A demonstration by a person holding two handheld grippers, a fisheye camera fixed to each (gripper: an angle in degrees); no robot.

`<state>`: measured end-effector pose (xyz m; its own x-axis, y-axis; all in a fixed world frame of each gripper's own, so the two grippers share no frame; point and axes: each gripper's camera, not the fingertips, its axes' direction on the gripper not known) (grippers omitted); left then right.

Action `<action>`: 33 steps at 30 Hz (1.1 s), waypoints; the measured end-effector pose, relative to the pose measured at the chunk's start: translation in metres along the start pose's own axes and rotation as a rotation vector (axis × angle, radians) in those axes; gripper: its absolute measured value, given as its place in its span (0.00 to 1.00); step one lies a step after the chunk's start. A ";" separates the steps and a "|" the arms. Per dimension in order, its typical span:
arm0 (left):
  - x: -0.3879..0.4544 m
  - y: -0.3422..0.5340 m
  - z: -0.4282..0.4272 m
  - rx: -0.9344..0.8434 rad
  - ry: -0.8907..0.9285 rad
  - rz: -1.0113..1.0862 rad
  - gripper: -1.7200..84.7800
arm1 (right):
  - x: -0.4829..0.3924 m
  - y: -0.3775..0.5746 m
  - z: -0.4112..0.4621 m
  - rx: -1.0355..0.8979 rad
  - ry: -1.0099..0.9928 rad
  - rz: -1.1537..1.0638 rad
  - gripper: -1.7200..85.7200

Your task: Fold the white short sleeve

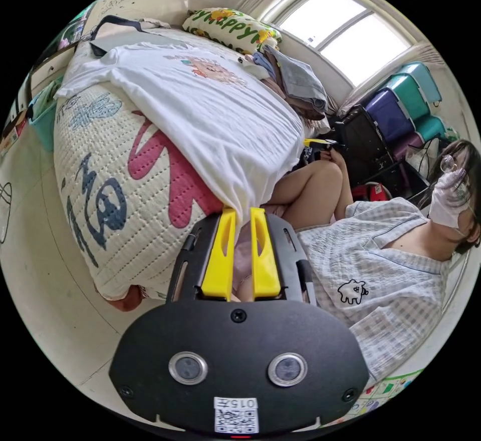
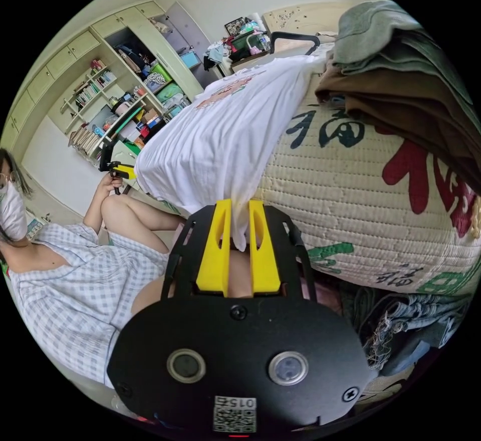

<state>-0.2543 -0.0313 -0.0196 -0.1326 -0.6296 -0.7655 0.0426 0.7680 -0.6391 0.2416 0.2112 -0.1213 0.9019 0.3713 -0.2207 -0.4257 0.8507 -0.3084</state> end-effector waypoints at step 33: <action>-0.011 0.026 -0.024 0.029 -0.030 -0.006 0.08 | 0.028 0.007 -0.005 -0.135 0.027 0.010 0.08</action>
<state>-0.2760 -0.0018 -0.0257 -0.1031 -0.6375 -0.7635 0.0707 0.7610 -0.6449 0.2637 0.2261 -0.1346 0.8962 0.3674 -0.2488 -0.4420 0.7886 -0.4275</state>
